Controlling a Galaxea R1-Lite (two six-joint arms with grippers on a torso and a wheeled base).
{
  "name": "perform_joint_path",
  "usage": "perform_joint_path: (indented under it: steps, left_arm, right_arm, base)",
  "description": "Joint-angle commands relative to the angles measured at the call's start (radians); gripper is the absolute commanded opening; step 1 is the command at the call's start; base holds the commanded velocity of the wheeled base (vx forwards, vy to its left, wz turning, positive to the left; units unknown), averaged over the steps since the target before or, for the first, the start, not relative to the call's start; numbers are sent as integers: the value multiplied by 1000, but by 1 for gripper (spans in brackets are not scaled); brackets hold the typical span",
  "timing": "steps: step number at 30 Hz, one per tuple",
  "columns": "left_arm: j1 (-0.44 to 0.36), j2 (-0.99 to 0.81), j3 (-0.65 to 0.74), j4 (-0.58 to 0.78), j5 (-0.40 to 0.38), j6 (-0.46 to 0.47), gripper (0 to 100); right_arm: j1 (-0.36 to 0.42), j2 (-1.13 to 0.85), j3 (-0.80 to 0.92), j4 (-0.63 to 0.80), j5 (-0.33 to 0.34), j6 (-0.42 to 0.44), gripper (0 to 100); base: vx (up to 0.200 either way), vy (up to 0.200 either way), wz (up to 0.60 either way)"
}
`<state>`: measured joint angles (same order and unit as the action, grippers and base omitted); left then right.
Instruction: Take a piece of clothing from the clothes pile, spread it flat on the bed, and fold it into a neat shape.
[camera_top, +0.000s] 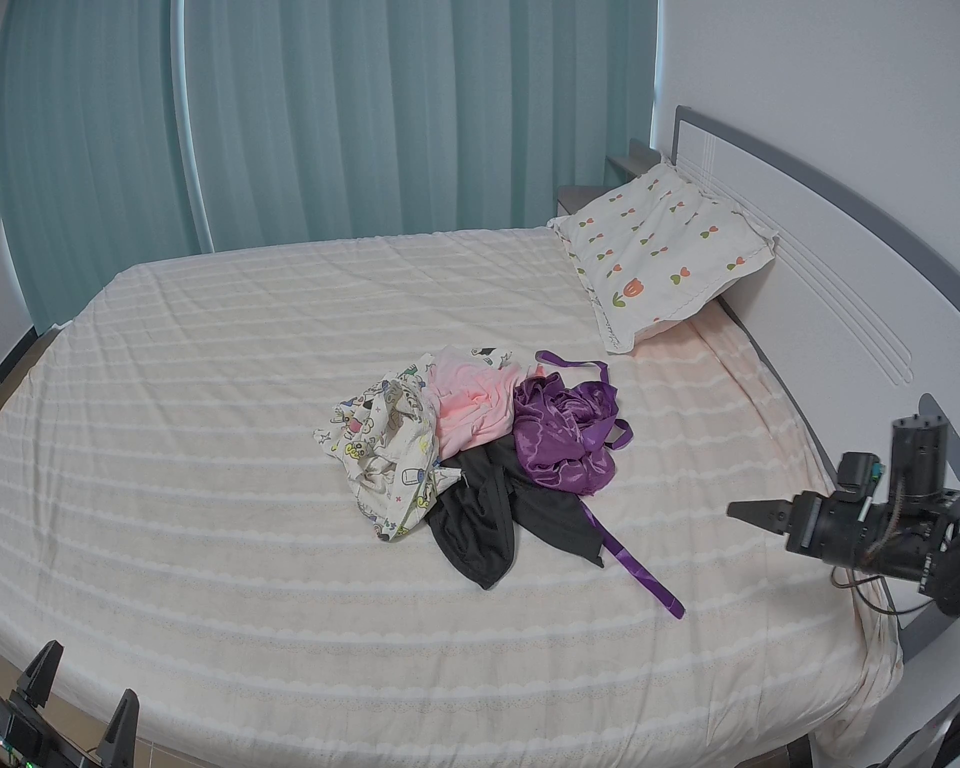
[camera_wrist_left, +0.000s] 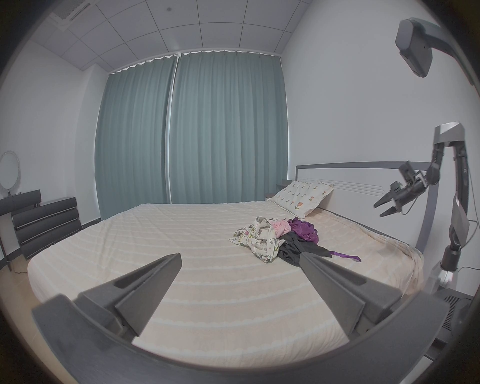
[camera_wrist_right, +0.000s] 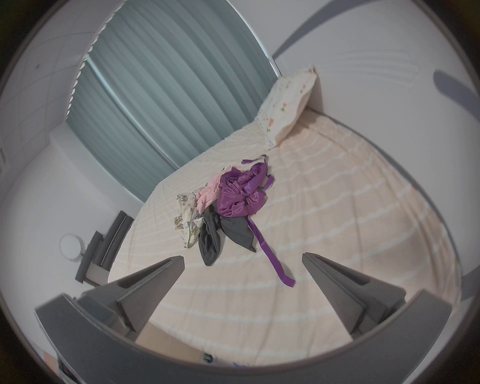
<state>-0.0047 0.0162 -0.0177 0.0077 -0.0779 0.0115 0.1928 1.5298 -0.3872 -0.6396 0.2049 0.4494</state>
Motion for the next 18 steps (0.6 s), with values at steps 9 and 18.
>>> perform_joint_path:
  steps: [9,18]
  left_arm:
    - [0,-9,16,0,0,-1,100]
    - [0,-9,16,0,0,-1,100]
  right_arm:
    - [163,756,-400,-250,-147,356,100]
    - [212,857,-524,-239,-162,359,100]
  base:
    - [0,0,0]
    - [0,0,0]
